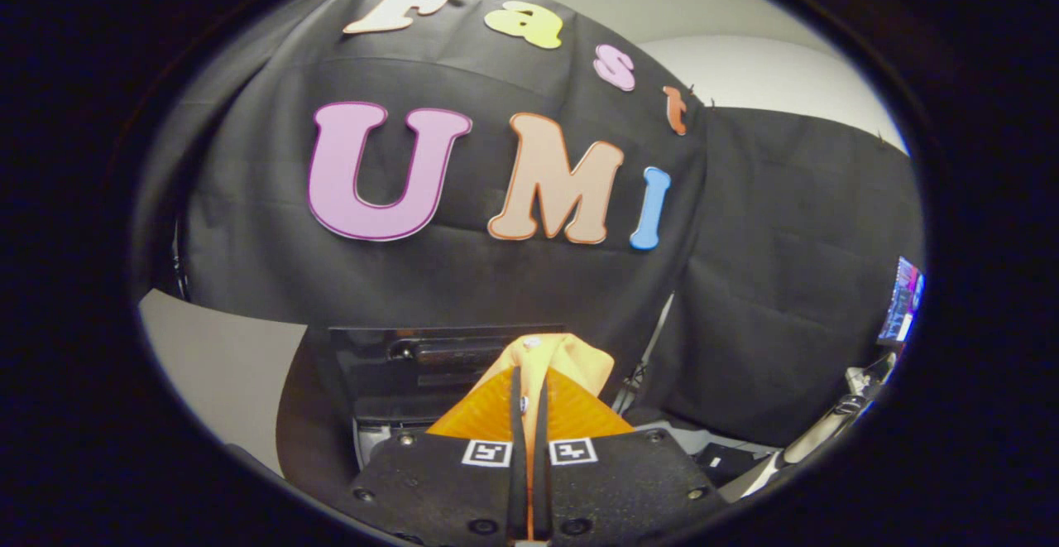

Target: Put the clothes into the washing machine and then close the washing machine lid.

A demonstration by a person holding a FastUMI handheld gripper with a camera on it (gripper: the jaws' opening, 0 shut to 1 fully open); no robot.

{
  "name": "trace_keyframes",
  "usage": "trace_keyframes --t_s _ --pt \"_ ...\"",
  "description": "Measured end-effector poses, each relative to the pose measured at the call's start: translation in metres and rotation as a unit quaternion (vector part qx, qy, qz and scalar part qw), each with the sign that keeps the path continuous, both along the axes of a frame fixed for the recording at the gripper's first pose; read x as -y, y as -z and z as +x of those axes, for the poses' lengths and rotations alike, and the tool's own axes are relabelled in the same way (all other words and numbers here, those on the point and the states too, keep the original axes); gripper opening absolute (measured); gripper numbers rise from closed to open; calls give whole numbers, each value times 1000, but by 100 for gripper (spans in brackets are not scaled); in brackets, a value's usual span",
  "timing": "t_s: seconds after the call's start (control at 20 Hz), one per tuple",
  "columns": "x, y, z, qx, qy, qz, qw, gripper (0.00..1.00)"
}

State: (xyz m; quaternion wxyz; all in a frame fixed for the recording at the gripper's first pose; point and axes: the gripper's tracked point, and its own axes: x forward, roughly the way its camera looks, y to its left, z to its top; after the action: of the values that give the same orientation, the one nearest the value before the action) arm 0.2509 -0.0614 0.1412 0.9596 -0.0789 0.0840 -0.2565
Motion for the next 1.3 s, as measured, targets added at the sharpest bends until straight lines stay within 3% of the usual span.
trace_keyframes --t_s 0.3,0.65,0.9,1.3 --pt "19 109 68 -87 -41 32 995 3" --pt "17 247 111 -201 -91 75 972 3" --pt "23 268 127 -205 -105 78 970 3" --pt "22 269 121 -189 -100 72 974 4"
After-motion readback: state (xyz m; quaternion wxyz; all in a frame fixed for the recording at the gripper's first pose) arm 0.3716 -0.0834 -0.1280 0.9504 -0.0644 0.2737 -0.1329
